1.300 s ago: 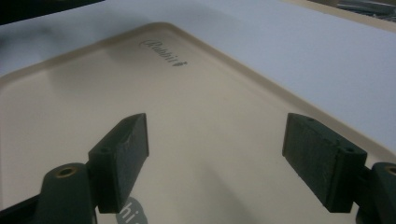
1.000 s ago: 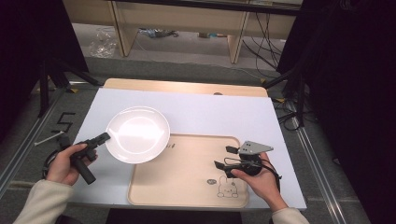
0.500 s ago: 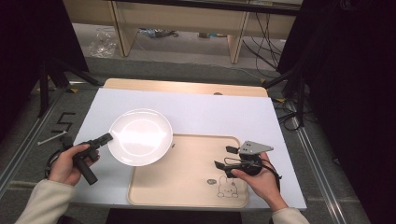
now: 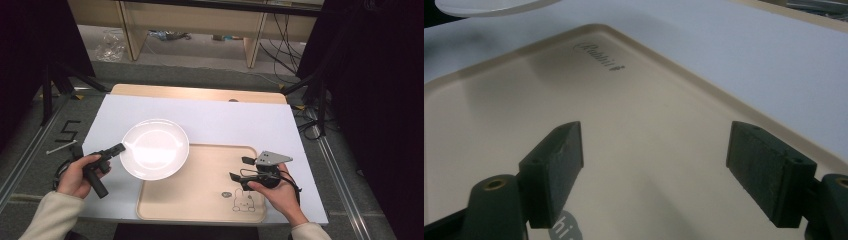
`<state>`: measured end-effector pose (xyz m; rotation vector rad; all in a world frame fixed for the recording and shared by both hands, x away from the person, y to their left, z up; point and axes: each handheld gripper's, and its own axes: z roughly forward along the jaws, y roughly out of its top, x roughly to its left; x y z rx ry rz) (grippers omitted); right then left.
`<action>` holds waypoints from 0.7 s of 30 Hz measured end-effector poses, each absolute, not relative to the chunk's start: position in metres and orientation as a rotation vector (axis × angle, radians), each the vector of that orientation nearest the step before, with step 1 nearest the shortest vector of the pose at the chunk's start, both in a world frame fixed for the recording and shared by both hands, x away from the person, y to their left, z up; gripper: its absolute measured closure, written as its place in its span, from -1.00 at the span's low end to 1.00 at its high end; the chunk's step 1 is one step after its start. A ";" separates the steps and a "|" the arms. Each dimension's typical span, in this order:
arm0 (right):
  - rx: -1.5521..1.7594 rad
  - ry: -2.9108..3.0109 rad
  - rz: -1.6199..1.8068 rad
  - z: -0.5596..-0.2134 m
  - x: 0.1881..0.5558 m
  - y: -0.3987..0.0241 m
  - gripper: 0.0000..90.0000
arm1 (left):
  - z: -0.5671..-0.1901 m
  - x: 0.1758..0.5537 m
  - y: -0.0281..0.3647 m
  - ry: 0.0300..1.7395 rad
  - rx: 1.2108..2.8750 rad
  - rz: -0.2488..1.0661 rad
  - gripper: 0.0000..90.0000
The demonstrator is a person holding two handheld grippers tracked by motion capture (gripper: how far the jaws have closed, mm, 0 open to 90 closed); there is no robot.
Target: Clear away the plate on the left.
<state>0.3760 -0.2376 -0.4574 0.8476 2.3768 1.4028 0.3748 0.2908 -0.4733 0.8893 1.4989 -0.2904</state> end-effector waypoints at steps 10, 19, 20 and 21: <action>0.860 2.380 1.405 -0.458 0.376 -0.237 -0.47 | -0.473 0.376 0.286 1.502 0.886 -0.300 0.90; 0.848 2.377 1.404 -0.457 0.376 -0.237 -0.47 | -0.473 0.377 0.282 1.500 0.897 -0.304 0.90; 0.853 2.378 1.407 -0.457 0.376 -0.237 -0.47 | -0.473 0.377 0.282 1.497 0.904 -0.305 0.90; 0.853 2.378 1.405 -0.457 0.376 -0.237 -0.47 | -0.473 0.377 0.282 1.498 0.903 -0.306 0.90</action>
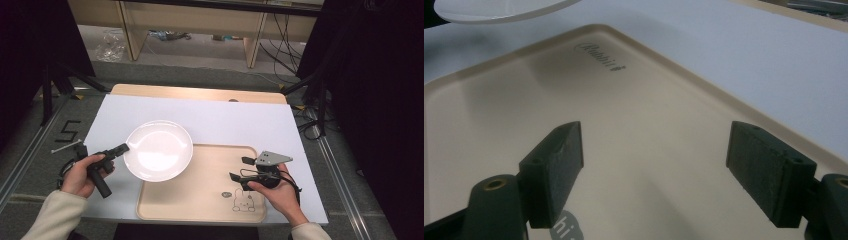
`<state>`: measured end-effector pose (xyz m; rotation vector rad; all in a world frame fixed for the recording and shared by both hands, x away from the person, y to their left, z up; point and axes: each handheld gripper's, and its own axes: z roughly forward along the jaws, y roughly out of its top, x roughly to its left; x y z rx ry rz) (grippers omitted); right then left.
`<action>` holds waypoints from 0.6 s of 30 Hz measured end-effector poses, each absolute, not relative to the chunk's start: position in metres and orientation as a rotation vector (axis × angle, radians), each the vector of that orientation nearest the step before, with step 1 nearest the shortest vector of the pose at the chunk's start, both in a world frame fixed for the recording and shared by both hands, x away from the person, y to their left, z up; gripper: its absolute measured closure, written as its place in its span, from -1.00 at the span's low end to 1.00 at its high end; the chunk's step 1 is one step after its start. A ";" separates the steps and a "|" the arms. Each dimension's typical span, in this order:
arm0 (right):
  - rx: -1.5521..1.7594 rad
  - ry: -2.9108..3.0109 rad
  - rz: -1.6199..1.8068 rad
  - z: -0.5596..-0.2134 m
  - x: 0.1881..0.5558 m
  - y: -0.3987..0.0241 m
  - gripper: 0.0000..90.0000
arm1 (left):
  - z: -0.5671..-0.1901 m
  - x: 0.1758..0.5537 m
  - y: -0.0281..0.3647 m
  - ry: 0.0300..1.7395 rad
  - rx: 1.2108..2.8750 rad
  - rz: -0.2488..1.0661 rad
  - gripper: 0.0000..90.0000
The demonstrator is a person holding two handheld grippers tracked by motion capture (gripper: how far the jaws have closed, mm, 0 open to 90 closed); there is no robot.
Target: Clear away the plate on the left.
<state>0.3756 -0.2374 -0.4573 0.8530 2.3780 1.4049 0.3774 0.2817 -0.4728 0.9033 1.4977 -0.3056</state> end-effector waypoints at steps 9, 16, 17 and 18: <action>0.863 2.380 1.406 -0.458 0.375 -0.237 -0.47 | -0.473 0.378 0.279 1.496 0.903 -0.310 0.90; 0.862 2.380 1.409 -0.457 0.375 -0.237 -0.47 | -0.473 0.379 0.276 1.498 0.907 -0.314 0.90; 0.862 2.379 1.409 -0.457 0.375 -0.237 -0.47 | -0.472 0.379 0.276 1.500 0.911 -0.315 0.90; 0.861 2.380 1.410 -0.457 0.375 -0.237 -0.47 | -0.472 0.379 0.276 1.500 0.913 -0.316 0.90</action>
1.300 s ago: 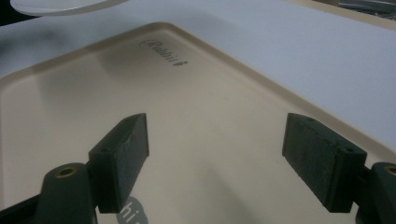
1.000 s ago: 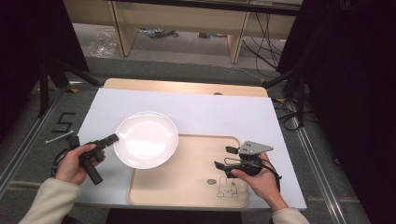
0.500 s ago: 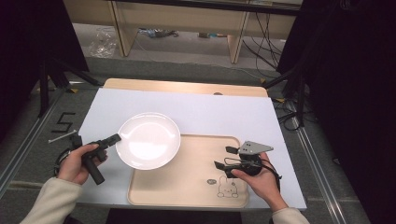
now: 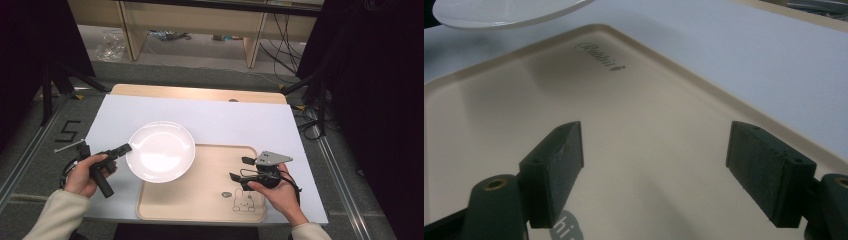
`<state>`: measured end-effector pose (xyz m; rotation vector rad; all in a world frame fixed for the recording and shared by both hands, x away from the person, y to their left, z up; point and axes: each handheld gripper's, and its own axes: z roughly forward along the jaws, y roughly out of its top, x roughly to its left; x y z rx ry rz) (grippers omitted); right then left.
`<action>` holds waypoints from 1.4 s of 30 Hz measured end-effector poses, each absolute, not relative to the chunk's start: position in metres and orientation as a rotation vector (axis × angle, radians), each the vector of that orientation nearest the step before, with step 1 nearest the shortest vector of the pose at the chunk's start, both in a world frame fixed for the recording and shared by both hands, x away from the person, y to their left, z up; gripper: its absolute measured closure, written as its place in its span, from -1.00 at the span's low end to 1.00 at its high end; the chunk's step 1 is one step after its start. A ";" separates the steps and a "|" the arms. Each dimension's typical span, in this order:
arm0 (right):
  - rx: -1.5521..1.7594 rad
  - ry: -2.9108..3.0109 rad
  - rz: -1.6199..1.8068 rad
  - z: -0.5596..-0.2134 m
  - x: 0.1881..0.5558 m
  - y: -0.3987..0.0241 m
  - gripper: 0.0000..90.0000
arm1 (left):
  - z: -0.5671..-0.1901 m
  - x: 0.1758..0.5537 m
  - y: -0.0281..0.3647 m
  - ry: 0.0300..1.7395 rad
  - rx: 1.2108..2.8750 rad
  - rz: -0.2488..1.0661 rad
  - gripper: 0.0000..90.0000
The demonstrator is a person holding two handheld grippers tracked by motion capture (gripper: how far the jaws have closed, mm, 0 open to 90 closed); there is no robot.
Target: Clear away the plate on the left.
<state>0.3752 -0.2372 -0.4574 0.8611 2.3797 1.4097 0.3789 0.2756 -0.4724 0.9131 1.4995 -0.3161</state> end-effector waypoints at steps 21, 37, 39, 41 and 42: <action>0.862 2.379 1.412 -0.457 0.375 -0.237 -0.46 | -0.472 0.380 0.269 1.497 0.915 -0.327 0.90; 0.848 2.363 1.405 -0.457 0.375 -0.238 -0.46 | -0.473 0.381 0.263 1.498 0.924 -0.339 0.90; 0.848 2.368 1.399 -0.457 0.375 -0.238 -0.46 | -0.473 0.381 0.262 1.494 0.935 -0.343 0.89; 0.837 2.354 1.396 -0.456 0.376 -0.239 -0.46 | -0.473 0.381 0.260 1.502 0.932 -0.345 0.89; 0.838 2.355 1.396 -0.456 0.376 -0.239 -0.46 | -0.473 0.382 0.260 1.500 0.937 -0.345 0.89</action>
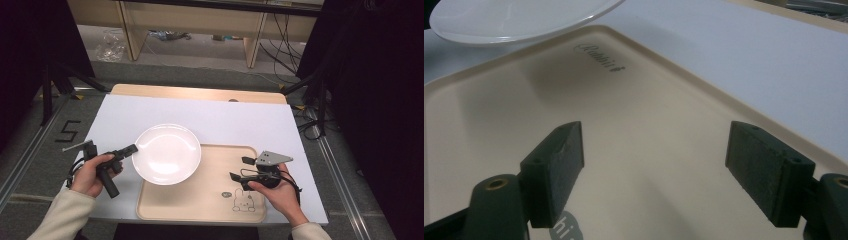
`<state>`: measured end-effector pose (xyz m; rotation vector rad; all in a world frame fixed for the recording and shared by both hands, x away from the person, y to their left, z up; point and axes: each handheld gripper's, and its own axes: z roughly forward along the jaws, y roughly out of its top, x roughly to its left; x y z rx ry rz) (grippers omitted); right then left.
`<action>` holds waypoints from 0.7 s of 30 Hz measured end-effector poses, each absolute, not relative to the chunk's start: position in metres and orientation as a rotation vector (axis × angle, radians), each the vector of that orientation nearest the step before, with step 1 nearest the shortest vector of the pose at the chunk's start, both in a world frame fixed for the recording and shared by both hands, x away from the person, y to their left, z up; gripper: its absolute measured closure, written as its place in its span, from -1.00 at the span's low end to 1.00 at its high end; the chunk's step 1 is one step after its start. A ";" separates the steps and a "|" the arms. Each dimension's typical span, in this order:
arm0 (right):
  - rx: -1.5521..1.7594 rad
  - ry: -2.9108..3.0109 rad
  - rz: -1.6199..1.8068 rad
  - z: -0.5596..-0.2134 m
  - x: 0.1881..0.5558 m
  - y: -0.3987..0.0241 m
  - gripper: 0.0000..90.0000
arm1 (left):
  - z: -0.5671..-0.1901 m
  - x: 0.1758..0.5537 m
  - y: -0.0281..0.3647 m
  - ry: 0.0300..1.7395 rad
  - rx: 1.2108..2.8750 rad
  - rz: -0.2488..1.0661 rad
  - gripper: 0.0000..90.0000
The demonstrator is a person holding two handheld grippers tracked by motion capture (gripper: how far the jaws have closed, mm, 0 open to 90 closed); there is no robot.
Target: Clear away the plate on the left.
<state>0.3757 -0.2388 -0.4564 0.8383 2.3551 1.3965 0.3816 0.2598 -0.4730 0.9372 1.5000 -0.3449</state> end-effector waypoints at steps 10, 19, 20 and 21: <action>0.839 2.355 1.397 -0.456 0.376 -0.239 -0.46 | -0.474 0.383 0.255 1.492 0.941 -0.351 0.89; 0.866 2.361 1.404 -0.456 0.374 -0.238 -0.46 | -0.474 0.384 0.249 1.497 0.954 -0.361 0.88; 0.866 2.361 1.404 -0.456 0.374 -0.238 -0.46 | -0.475 0.384 0.249 1.496 0.954 -0.361 0.88; 0.864 2.362 1.404 -0.456 0.374 -0.238 -0.46 | -0.475 0.385 0.248 1.494 0.955 -0.359 0.88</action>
